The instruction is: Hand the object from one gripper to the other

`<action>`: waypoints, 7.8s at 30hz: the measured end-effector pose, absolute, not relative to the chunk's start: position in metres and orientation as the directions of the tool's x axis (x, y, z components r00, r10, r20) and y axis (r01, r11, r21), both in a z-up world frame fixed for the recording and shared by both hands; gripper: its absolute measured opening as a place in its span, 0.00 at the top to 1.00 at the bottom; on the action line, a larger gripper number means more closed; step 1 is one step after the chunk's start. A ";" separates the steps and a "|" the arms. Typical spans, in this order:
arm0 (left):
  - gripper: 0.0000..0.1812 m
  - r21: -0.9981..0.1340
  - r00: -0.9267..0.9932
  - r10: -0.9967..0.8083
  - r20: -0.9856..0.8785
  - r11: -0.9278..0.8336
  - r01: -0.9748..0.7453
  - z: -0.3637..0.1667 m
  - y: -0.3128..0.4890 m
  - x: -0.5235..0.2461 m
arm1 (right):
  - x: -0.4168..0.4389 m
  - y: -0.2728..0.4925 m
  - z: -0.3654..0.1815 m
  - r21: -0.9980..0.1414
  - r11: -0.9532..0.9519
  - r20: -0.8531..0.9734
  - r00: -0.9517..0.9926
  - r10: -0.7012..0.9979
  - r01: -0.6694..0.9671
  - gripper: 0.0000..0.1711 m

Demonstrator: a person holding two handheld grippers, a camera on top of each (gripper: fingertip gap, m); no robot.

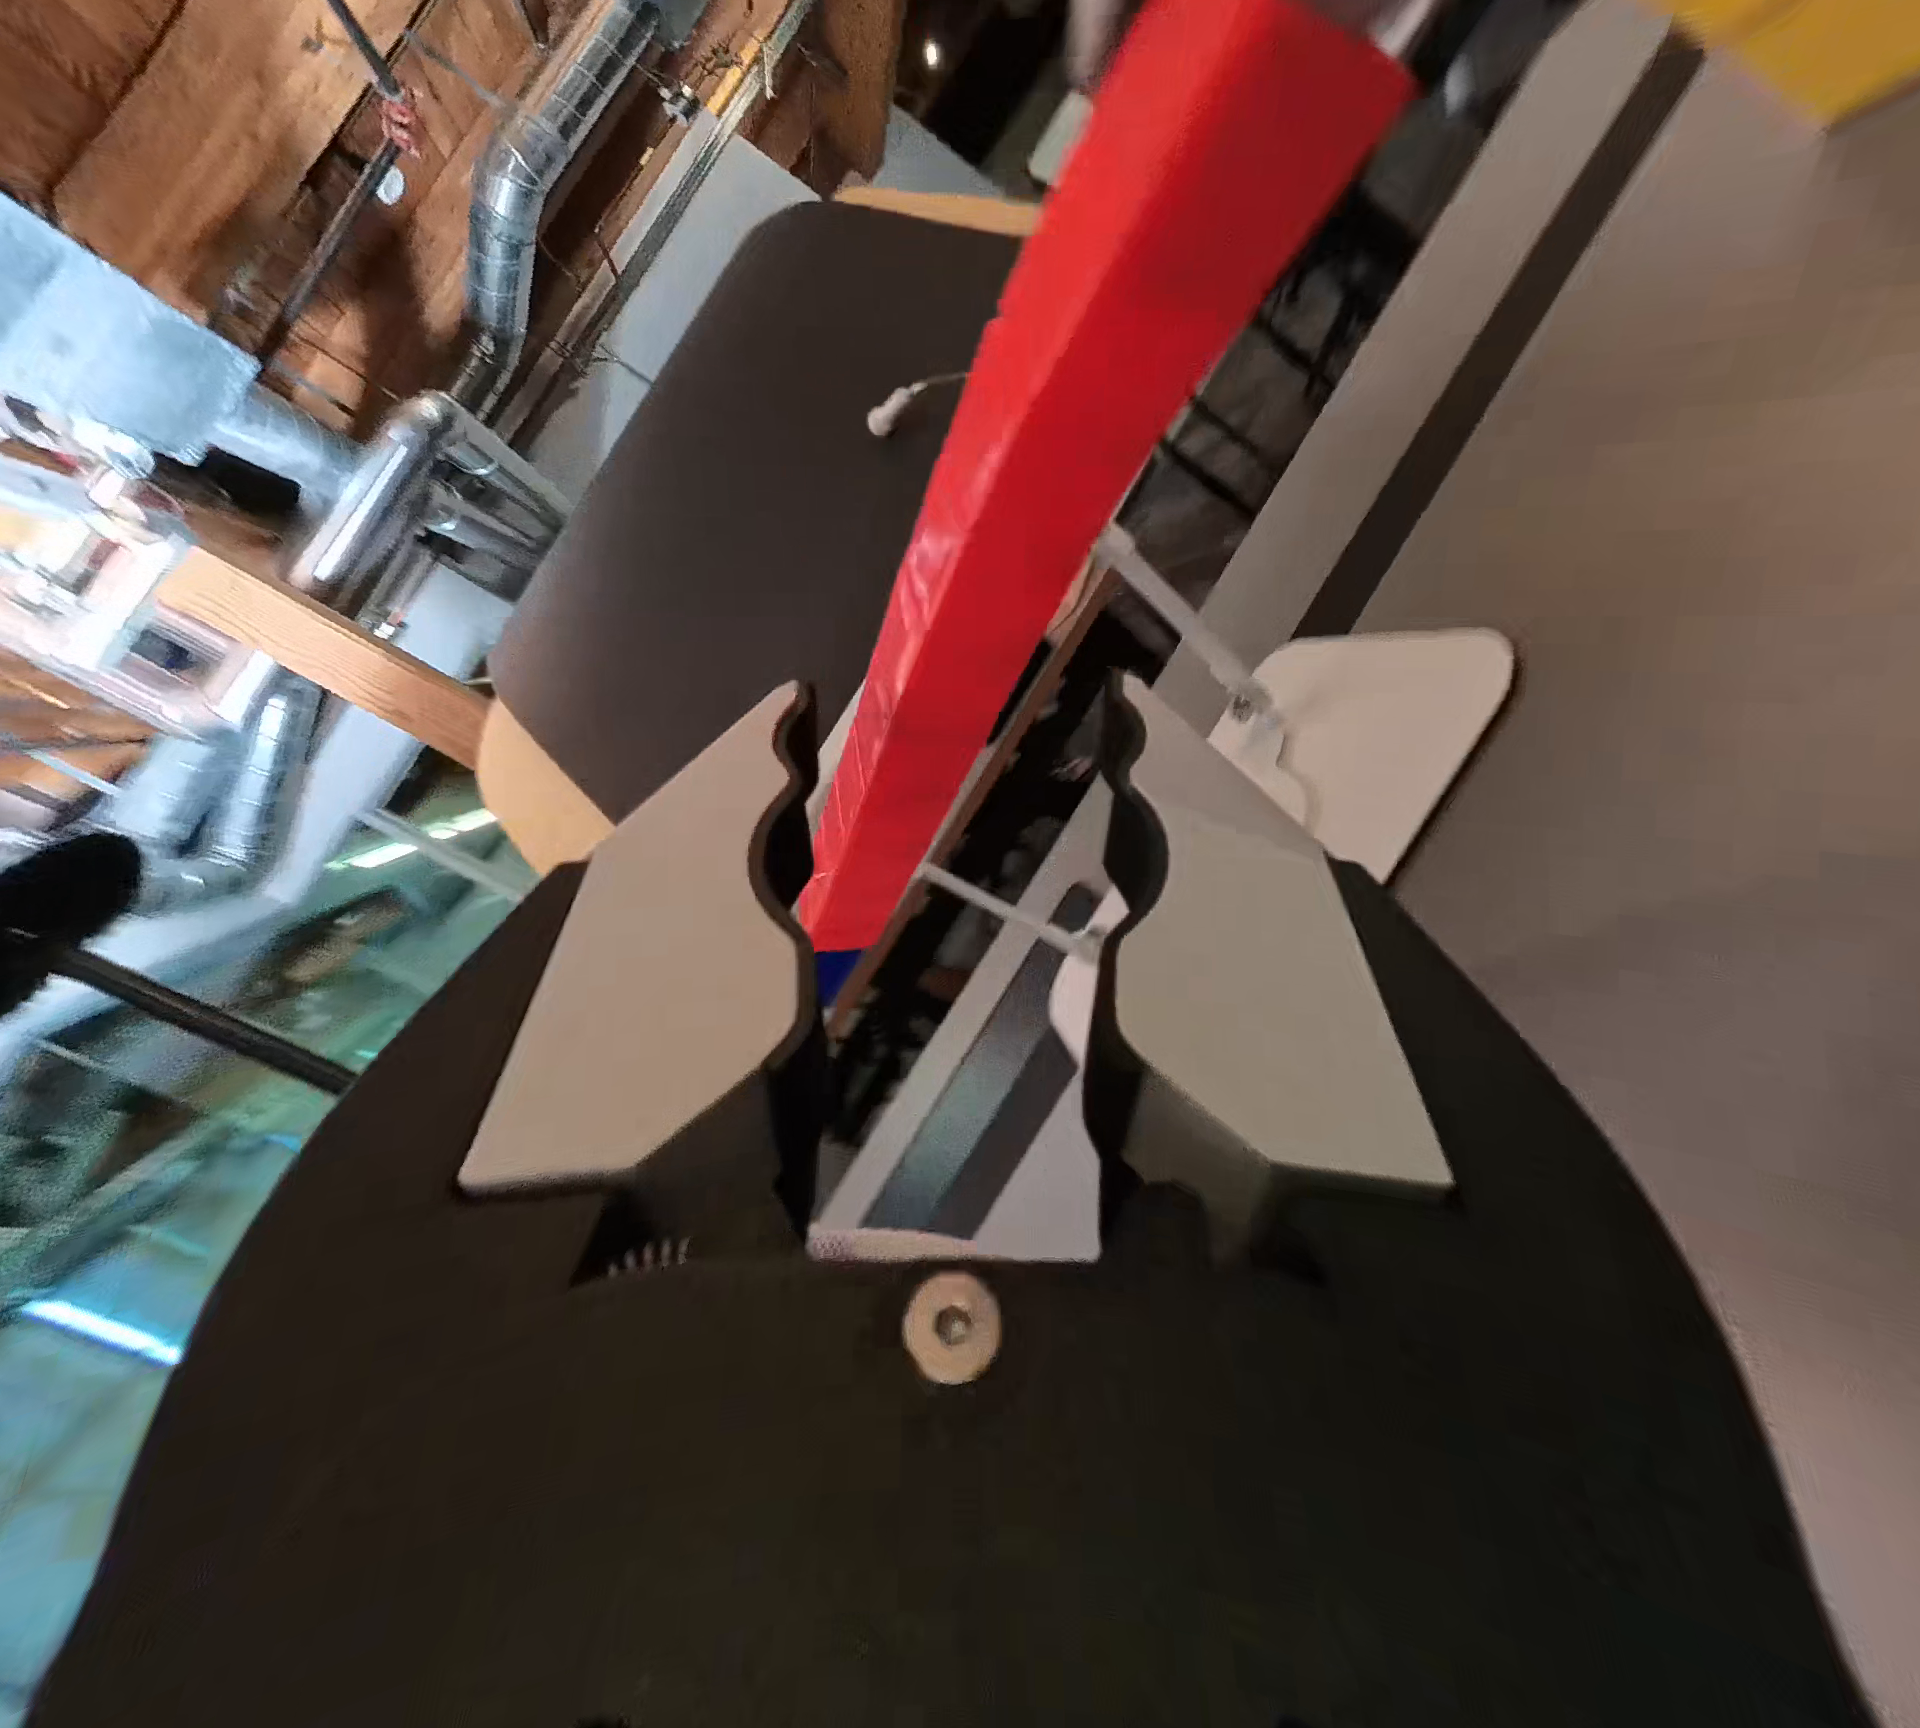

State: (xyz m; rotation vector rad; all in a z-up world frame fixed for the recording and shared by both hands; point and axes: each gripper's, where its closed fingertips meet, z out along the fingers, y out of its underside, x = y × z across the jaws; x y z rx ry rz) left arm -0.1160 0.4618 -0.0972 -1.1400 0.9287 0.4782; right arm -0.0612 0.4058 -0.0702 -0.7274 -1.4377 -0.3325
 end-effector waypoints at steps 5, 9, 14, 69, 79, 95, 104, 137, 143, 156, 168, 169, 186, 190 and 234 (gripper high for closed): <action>0.77 -0.826 0.740 -0.381 -0.554 0.363 -0.431 -0.083 0.454 -0.126 | -0.060 0.398 -0.059 -0.271 0.760 0.962 0.153 0.225 0.591 0.98; 0.86 -0.930 0.739 -0.576 -0.349 0.312 -0.196 -0.075 0.444 -0.134 | -0.058 0.395 -0.052 -0.296 0.761 0.955 0.163 0.248 0.577 0.98; 0.90 -0.993 0.592 -0.801 -0.095 0.117 -0.002 -0.079 0.430 -0.133 | -0.057 0.395 -0.053 -0.303 0.769 0.952 0.153 0.264 0.562 0.98; 0.89 -0.630 0.561 -0.287 -0.776 0.378 -0.678 -0.095 0.447 -0.112 | -0.078 0.382 -0.040 -0.293 0.823 0.939 0.306 0.154 0.486 0.64; 0.89 -0.424 0.366 -0.216 -0.905 0.391 -0.817 -0.115 0.449 -0.108 | -0.079 0.393 -0.078 -0.149 0.781 0.987 0.047 0.152 0.607 0.71; 0.89 -0.315 0.219 -0.246 -0.944 0.481 -0.818 -0.130 0.430 -0.077 | -0.062 0.389 -0.109 -0.080 0.808 0.955 -0.187 0.229 0.584 0.87; 0.89 -0.330 0.236 -0.246 -0.940 0.483 -0.811 -0.129 0.430 -0.077 | -0.064 0.384 -0.109 -0.101 0.811 0.949 -0.190 0.253 0.576 0.88; 0.74 -0.423 0.392 -0.169 -0.904 0.477 -0.770 -0.086 0.423 -0.091 | -0.061 0.395 -0.073 -0.224 0.792 0.968 0.035 0.248 0.568 0.89; 0.95 -0.601 0.512 -0.332 -0.792 0.572 -0.558 -0.043 0.384 -0.082 | -0.054 0.385 -0.040 -0.378 0.799 0.925 0.167 0.341 0.467 0.89; 0.74 -0.755 0.258 -0.741 -0.620 0.474 -0.454 -0.044 0.348 -0.020 | -0.011 0.355 0.051 -0.887 0.371 0.325 0.199 0.925 -0.274 0.89; 0.64 -0.867 0.270 -0.863 -0.426 0.475 0.152 0.059 0.370 -0.010 | 0.002 0.336 0.053 -0.825 -0.196 -0.014 -0.328 0.945 -0.530 0.89; 0.65 -0.869 0.227 -0.881 -0.416 0.459 0.188 0.059 0.365 -0.007 | 0.002 0.333 0.053 -0.813 -0.229 -0.022 -0.364 0.931 -0.536 0.89; 0.84 -0.855 -0.029 -0.897 -0.441 0.410 0.316 0.059 0.304 0.001 | -0.016 0.321 0.037 -0.798 -0.384 -0.109 -0.516 0.850 -0.464 0.88; 0.84 -0.860 0.047 -0.910 -0.411 0.404 0.312 0.068 0.316 0.000 | -0.022 0.343 0.033 -0.797 -0.358 -0.166 -0.394 0.904 -0.486 0.71; 0.78 0.142 0.197 0.517 -0.833 0.544 -0.827 0.044 0.409 -0.006 | -0.031 0.354 -0.016 -0.977 -0.215 -0.210 -0.253 0.945 0.008 0.87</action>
